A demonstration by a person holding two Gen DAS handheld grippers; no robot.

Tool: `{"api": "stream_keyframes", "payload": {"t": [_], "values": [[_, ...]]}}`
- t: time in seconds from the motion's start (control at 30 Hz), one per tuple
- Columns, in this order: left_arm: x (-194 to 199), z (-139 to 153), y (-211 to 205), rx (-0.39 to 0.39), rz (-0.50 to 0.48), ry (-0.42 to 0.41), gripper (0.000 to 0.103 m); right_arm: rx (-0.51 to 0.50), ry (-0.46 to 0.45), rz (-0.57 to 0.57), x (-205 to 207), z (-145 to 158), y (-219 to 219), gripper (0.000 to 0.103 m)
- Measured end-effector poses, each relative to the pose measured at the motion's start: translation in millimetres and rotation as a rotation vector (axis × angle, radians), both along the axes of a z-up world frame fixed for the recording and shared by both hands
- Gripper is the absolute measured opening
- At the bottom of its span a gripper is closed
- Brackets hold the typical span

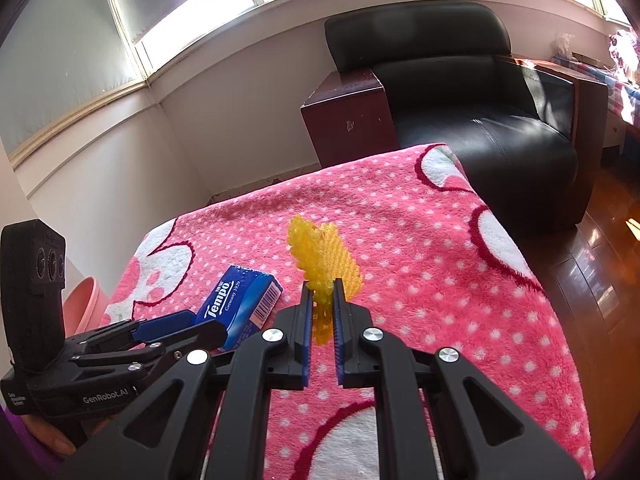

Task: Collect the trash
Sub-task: 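Grasp the blue Tempo tissue pack with the left gripper while the right holds the brush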

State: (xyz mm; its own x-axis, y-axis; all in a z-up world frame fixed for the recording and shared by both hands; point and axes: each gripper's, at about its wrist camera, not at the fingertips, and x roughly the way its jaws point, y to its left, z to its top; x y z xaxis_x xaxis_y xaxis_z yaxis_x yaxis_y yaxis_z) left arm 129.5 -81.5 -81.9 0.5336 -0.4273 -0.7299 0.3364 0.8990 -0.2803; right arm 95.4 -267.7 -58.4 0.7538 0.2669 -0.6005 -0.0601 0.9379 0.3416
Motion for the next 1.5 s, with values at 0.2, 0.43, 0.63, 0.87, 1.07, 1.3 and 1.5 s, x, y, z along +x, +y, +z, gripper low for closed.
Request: {"api": "stream_keyframes", "payload": {"t": [0.2,0.43,0.63,0.87,1.07,1.3,1.5], "values": [[1,-4,-15,0.115,0.021,-0.031,0.061,0.027,0.000,-0.001,0,-1,-4,0.009],[-5,-10,-22,0.188,0.037,-0.060,0.059,0.042,0.003,0.001,0,-2,-6,0.009],[-10,-11,-16,0.190,0.071,-0.064,0.053,0.029,-0.007,-0.001,-1,-1,-5,0.009],[-31,10,5,0.136,0.096,-0.105,0.052,0.011,-0.016,0.015,-3,1,0,0.009],[-55,33,34,0.085,0.149,-0.135,0.052,-0.024,-0.049,0.056,-12,9,13,0.009],[-89,56,71,0.049,0.216,-0.187,0.052,-0.028,-0.081,0.191,-33,24,54,0.009],[-118,69,101,0.039,0.284,-0.222,0.052,-0.016,-0.109,0.277,-45,43,87,0.009]]}}
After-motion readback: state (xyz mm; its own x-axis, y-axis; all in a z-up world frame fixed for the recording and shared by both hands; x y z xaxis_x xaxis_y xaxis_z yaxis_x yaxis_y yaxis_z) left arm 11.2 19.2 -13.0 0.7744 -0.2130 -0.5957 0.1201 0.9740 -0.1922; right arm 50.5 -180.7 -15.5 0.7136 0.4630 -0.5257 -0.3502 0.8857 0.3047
